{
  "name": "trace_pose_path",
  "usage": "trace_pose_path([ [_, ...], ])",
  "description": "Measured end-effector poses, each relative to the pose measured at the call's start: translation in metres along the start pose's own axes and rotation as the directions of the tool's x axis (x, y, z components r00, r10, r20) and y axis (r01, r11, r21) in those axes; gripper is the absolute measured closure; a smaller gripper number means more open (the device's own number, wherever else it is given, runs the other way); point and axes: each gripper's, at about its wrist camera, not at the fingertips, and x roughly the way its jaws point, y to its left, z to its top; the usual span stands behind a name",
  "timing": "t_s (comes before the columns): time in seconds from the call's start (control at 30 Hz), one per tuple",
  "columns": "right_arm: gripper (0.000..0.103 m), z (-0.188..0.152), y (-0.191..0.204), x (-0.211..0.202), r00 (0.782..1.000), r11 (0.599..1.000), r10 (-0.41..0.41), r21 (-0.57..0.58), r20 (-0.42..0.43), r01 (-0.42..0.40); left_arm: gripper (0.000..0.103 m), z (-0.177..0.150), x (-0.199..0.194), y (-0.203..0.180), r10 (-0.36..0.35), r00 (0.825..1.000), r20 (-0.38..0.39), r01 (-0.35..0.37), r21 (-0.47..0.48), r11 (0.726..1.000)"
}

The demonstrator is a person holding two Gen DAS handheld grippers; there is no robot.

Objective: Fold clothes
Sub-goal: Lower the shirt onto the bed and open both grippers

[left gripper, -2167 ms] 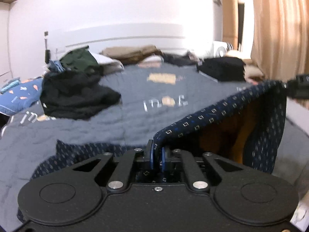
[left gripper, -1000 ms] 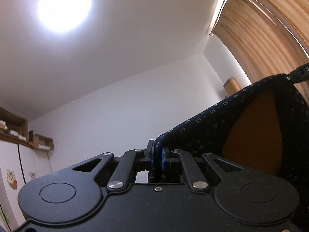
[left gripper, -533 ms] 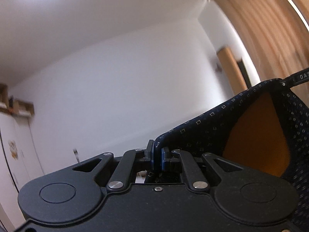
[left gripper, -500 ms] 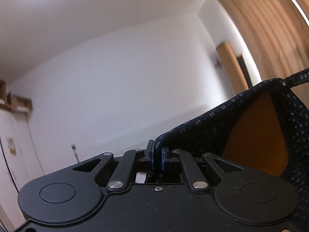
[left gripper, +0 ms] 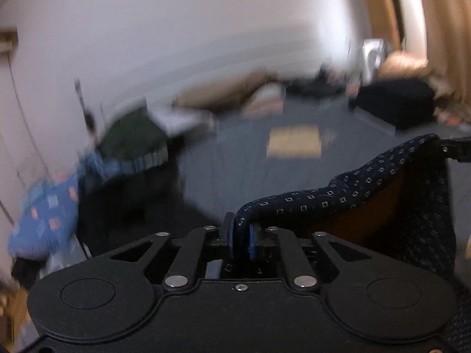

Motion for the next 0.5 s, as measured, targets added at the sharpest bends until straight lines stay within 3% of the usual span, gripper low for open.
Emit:
trace_pose_path([
  [0.03, 0.076, -0.010, -0.004, 0.008, 0.999, 1.000, -0.017, 0.003, -0.036, 0.017, 0.089, -0.011, 0.000, 0.009, -0.016, 1.000, -0.020, 0.016, -0.014, 1.000],
  [0.07, 0.070, -0.017, -0.007, 0.010, 0.997, 0.999, -0.032, 0.005, -0.071, 0.032, 0.081, -0.023, -0.003, 0.018, -0.029, 0.999, -0.035, 0.028, -0.027, 0.999],
  [0.1, 0.060, -0.022, -0.011, 0.008, 0.994, 0.999, -0.032, 0.001, -0.101, 0.033, 0.067, -0.036, -0.012, 0.029, -0.033, 0.999, -0.038, 0.032, -0.034, 0.999],
  [0.13, 0.053, -0.026, -0.015, 0.006, 0.991, 1.000, -0.029, -0.003, -0.129, 0.029, 0.059, -0.046, -0.019, 0.037, -0.034, 0.999, -0.037, 0.033, -0.038, 0.999],
  [0.17, 0.050, -0.030, -0.019, 0.004, 0.987, 1.000, -0.026, -0.008, -0.157, 0.025, 0.044, -0.054, -0.025, 0.042, -0.033, 0.999, -0.034, 0.031, -0.042, 0.999],
  [0.23, 0.043, -0.032, -0.023, -0.009, 0.980, 0.999, -0.053, -0.021, -0.189, 0.051, 0.043, -0.069, -0.041, 0.055, -0.014, 1.000, 0.001, 0.014, -0.060, 0.998],
  [0.3, 0.042, -0.034, -0.027, -0.020, 0.973, 0.997, -0.076, -0.017, -0.216, 0.074, 0.043, -0.081, -0.057, 0.066, -0.004, 1.000, 0.016, 0.005, -0.097, 0.995],
  [0.4, 0.039, -0.044, -0.029, -0.045, 0.970, 0.996, -0.084, 0.001, -0.228, 0.086, 0.043, -0.103, -0.084, 0.062, -0.094, 0.996, 0.004, 0.094, -0.150, 0.984],
  [0.5, 0.035, -0.065, -0.021, -0.081, 0.976, 0.997, -0.055, 0.034, -0.209, 0.064, 0.042, -0.129, -0.104, 0.042, -0.161, 0.987, -0.006, 0.159, -0.139, 0.977],
])
